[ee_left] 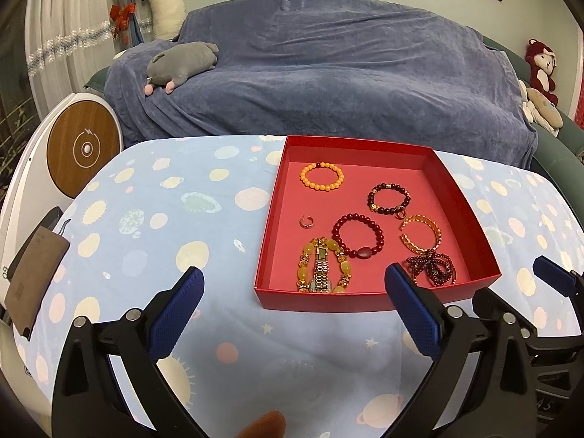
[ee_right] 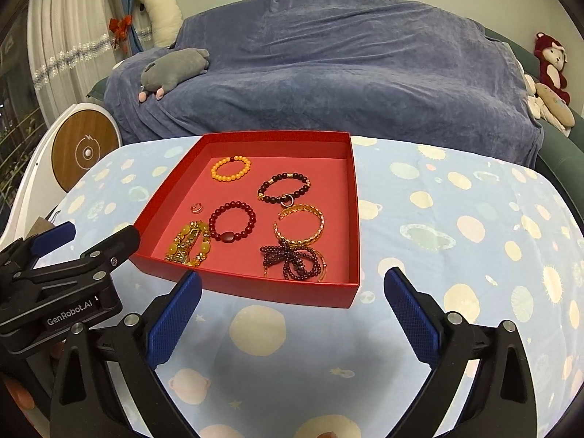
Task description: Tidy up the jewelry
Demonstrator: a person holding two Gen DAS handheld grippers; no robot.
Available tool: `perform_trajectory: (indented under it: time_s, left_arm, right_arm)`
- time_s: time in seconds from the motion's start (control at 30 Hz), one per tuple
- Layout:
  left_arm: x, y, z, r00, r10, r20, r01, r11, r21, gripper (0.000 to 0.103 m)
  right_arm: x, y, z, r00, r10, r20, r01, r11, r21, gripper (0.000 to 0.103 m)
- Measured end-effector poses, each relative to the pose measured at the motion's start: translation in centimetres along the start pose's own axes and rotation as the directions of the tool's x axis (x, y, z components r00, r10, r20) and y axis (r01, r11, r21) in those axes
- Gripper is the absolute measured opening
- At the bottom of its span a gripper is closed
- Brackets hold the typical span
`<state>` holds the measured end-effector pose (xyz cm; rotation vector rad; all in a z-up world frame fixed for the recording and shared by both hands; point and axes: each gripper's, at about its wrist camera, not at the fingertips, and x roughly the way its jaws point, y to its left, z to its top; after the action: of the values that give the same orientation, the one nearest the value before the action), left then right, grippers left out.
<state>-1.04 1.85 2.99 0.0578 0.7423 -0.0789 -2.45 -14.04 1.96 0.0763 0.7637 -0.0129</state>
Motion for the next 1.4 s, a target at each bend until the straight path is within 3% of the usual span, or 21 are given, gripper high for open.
perform_trajectory:
  time_s: [1.4]
  left_arm:
    - [0.15, -0.16, -0.86, 1.0, 0.026, -0.011, -0.026, 1.0, -0.006, 0.094]
  right_arm:
    - [-0.11, 0.07, -0.58, 1.0, -0.024, -0.007, 0.024, 1.0, -0.005, 0.096]
